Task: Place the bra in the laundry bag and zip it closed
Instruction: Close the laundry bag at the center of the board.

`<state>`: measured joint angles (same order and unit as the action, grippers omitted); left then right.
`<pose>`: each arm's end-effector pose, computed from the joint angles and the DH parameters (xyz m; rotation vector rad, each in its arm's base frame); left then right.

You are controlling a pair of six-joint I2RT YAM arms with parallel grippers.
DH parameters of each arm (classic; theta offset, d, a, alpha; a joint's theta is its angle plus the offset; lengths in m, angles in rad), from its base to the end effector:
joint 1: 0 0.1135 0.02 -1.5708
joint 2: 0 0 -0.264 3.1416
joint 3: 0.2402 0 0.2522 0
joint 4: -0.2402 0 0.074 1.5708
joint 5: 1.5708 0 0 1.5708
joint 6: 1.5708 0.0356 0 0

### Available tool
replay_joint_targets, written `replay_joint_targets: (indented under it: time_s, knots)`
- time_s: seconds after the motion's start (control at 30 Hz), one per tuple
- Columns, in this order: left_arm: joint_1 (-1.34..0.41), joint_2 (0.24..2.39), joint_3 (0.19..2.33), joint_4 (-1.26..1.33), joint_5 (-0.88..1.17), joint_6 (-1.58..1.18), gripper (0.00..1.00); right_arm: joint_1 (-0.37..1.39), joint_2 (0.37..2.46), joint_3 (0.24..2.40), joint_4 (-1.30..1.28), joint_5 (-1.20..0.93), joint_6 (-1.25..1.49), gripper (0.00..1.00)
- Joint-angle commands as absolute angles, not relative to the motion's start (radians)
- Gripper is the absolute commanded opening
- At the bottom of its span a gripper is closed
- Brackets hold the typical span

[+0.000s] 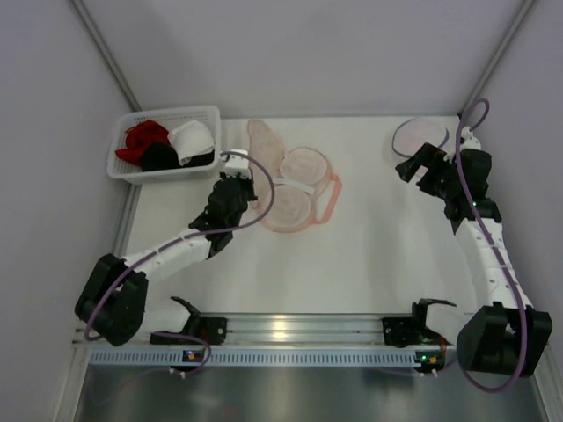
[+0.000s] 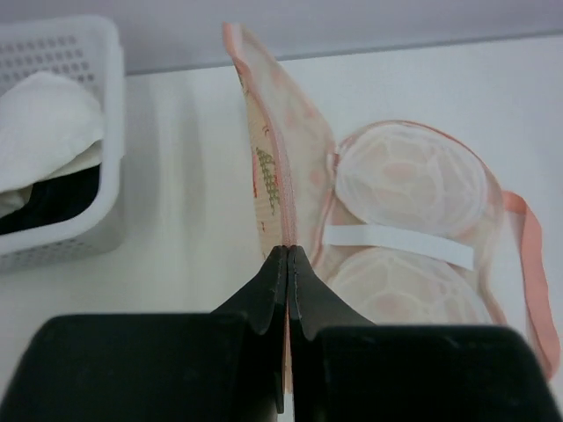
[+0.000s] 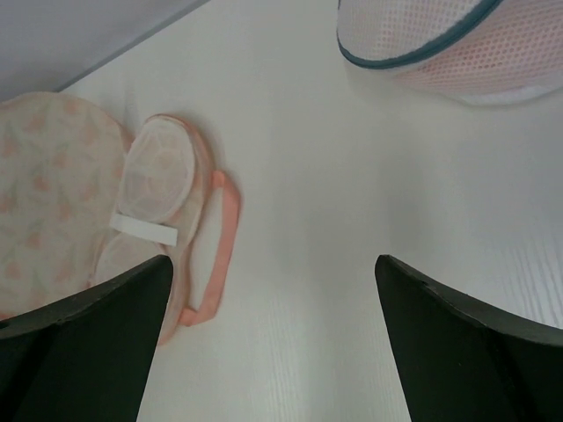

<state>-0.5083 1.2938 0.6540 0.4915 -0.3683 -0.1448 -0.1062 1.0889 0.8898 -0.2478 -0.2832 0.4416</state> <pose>0.2562 -0.1281 0.2535 0.0387 1.7115 -0.1690 0.2469 -0.0163 0.3110 0.3729 1.9995 0.4977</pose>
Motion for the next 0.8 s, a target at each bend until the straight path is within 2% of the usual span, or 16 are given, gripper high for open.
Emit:
replay_joint_targets:
  time_s: [0.0, 0.03, 0.17, 0.33, 0.37, 0.4, 0.47, 0.5, 0.53, 0.67, 0.77]
  knots:
    - [-0.671, 1.325, 0.678, 0.528, -0.480, 0.148, 0.00, -0.100, 1.086, 0.908, -0.307, -0.190, 0.453, 0.99]
    - [-0.768, 1.363, 0.684, 0.528, -0.509, 0.222, 0.00, -0.100, 1.086, 0.908, -0.320, -0.174, 0.449, 0.99]
    - [-0.928, 1.439, 0.680, 0.528, -0.540, 0.302, 0.00, -0.110, 1.080, 0.884, -0.354, -0.124, 0.468, 0.99]
    - [-1.002, 1.430, 0.649, 0.503, -0.322, 0.261, 0.01, -0.123, 1.074, 0.851, -0.359, -0.150, 0.465, 0.99]
    - [-1.003, 1.425, 0.655, 0.482, -0.301, 0.240, 0.10, -0.124, 1.072, 0.844, -0.353, -0.170, 0.466, 0.99]
    - [-1.003, 1.417, 0.682, 0.453, -0.267, 0.224, 0.38, -0.126, 1.072, 0.839, -0.345, -0.185, 0.465, 0.99]
    - [-1.005, 1.411, 0.715, 0.394, -0.250, 0.180, 0.67, -0.126, 1.068, 0.830, -0.319, -0.228, 0.466, 0.99]
    - [-1.003, 1.410, 0.756, 0.376, -0.249, 0.164, 0.85, -0.126, 1.068, 0.825, -0.310, -0.241, 0.466, 0.99]
    - [-1.003, 1.410, 0.781, 0.338, -0.282, 0.111, 0.97, -0.126, 1.066, 0.822, -0.302, -0.251, 0.463, 0.99]
    - [-0.948, 1.446, 0.938, 0.157, -0.357, -0.127, 0.98, -0.126, 1.089, 0.841, -0.290, -0.319, 0.445, 1.00]
    - [-0.835, 1.497, 1.031, 0.005, -0.353, -0.355, 0.97, -0.124, 1.092, 0.831, -0.253, -0.388, 0.449, 0.99]
